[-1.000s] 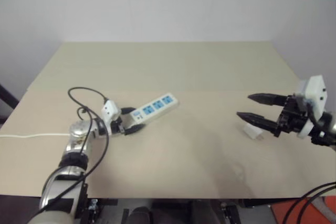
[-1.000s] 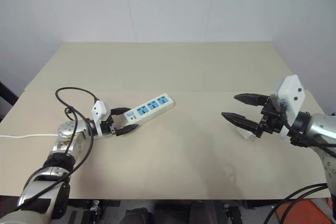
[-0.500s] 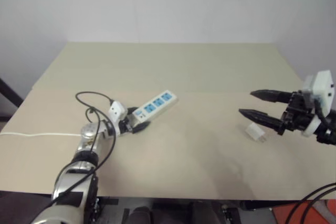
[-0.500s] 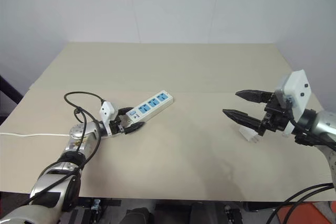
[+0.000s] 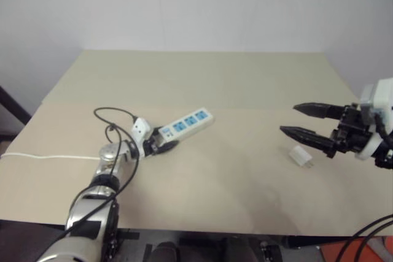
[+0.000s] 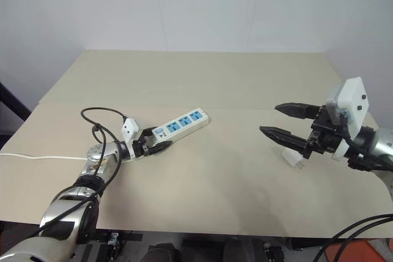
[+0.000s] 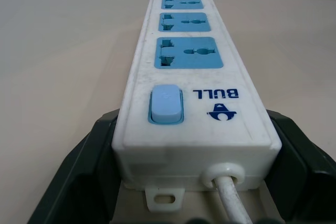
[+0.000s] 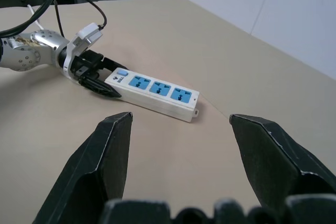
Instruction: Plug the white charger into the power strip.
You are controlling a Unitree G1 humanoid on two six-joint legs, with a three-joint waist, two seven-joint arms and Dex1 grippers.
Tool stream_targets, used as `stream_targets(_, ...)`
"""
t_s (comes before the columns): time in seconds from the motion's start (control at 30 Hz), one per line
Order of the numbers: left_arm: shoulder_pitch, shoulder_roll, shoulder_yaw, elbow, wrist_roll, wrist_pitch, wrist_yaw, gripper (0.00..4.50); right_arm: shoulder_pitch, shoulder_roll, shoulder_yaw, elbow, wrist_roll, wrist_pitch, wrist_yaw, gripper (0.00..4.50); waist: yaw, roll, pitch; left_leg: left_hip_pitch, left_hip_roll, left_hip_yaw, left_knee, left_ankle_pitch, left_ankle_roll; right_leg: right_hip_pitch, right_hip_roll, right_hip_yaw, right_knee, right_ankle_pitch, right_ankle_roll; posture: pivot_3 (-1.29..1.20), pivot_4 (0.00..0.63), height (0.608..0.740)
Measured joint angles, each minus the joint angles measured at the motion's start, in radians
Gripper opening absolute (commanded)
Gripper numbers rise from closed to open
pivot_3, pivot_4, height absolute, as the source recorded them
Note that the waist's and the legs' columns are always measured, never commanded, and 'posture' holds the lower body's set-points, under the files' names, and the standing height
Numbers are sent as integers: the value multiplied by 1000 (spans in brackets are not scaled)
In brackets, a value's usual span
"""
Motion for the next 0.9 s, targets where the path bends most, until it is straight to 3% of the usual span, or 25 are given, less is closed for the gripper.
stream_targets(0.13,-4,3,-2,-1,6,5,-23,3288,0,-1,-8,-6,23,4,-10,3566,0,0,0,0,0,0,0,0,0,0,0,0,0,0,0,0,150,740)
stream_targets(0.53,-42,46,-79,-117,6,117,-383,3288,26,-8,-31,-15,33,23,-37,3566,-3,0,0,-3,0,0,0,0,1,-1,0,-1,-1,0,0,0,150,740)
stream_targets(0.9,-35,-26,-151,-139,46,19,-407,3288,57,-8,-32,-16,24,23,-64,3566,-3,-1,1,-7,0,-1,1,-1,1,-2,0,-1,-1,0,0,0,150,740)
